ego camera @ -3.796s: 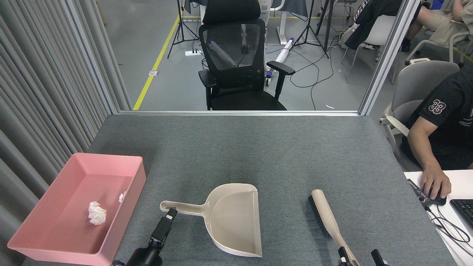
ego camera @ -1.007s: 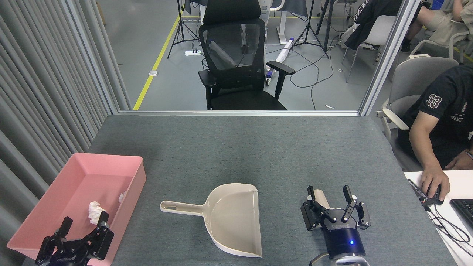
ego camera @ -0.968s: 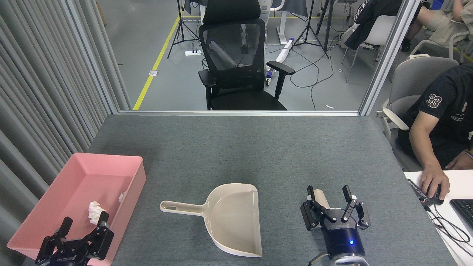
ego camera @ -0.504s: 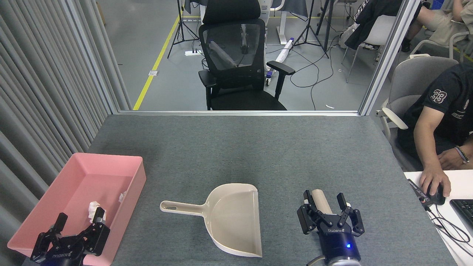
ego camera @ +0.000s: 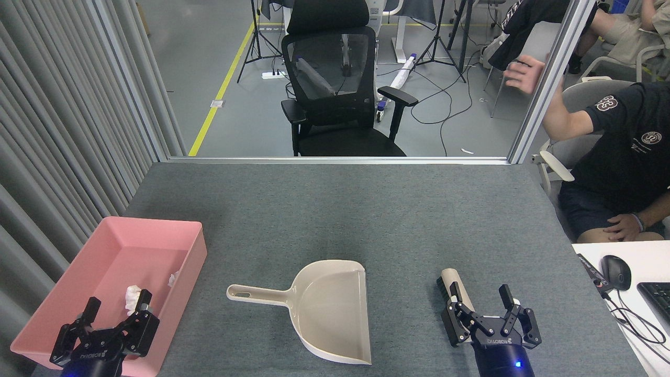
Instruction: Sweep and dump garbage into bin
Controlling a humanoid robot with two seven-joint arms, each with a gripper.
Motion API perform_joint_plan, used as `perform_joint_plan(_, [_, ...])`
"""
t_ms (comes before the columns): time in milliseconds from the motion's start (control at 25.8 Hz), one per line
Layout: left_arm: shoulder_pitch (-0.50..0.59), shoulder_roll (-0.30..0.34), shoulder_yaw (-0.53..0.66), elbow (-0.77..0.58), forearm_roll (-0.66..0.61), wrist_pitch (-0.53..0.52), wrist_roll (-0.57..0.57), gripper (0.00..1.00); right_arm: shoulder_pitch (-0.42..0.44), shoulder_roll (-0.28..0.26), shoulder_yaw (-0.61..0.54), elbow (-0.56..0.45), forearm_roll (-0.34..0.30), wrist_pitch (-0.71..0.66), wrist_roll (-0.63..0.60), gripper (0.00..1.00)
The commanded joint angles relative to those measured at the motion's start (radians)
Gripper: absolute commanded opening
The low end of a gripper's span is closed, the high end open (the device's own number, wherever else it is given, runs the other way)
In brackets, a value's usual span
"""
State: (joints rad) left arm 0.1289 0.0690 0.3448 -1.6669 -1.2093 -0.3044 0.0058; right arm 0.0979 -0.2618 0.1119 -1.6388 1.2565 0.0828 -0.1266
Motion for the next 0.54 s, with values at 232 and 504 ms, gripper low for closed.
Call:
perform_joint_plan(232, [-0.025,0.020,-0.001,0.001,-0.001,0.005,-0.004,0.99,0.049,0.006,-0.005,-0.016,0.004,0.005,-0.010,0.98])
perform_joint_plan(504, [-0.022,0.021,-0.003,0.001,-0.001,0.005,-0.010,0.99,0.049,0.029,-0.005,-0.016,0.008,0.005,-0.011,0.98])
